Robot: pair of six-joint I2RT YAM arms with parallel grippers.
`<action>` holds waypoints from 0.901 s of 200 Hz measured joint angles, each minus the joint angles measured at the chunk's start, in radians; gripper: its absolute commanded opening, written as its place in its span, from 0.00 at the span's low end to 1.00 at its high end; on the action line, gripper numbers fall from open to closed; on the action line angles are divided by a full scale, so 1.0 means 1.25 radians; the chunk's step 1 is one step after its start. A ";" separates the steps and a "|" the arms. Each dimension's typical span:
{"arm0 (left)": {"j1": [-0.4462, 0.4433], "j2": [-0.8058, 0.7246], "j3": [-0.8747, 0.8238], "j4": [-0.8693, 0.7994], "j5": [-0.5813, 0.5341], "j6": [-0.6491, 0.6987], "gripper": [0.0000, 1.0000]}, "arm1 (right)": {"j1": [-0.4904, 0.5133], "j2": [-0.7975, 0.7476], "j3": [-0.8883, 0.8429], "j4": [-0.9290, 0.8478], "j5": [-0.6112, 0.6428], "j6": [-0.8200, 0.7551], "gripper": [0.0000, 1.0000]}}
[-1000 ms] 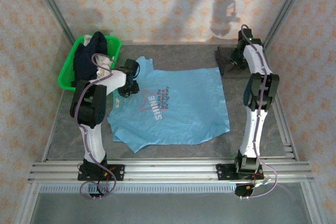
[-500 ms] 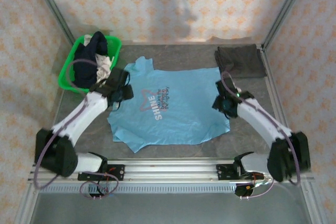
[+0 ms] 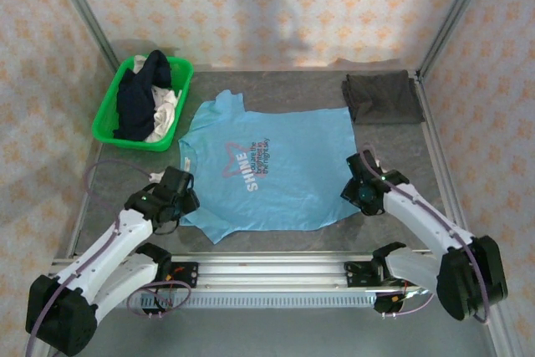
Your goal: Fold and stack the t-shirts
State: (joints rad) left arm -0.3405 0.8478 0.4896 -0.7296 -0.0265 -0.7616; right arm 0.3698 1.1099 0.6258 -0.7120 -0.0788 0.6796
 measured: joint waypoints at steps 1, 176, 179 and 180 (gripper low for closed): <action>0.000 0.000 -0.002 0.001 0.001 -0.001 0.56 | 0.001 0.002 0.000 0.001 0.000 0.000 0.53; 0.000 0.001 0.047 0.008 0.029 0.024 0.00 | 0.060 0.186 0.063 0.047 0.069 -0.026 0.00; 0.000 -0.002 0.053 0.003 0.027 0.025 0.00 | 0.060 0.179 0.063 0.044 0.071 -0.027 0.00; 0.000 -0.004 0.057 0.001 0.026 0.025 0.00 | 0.060 0.178 0.063 0.043 0.071 -0.027 0.00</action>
State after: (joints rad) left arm -0.3405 0.8429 0.5610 -0.7284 0.0063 -0.7303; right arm 0.4446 1.3319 0.7052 -0.6586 0.0105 0.6464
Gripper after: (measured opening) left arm 0.044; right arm 0.043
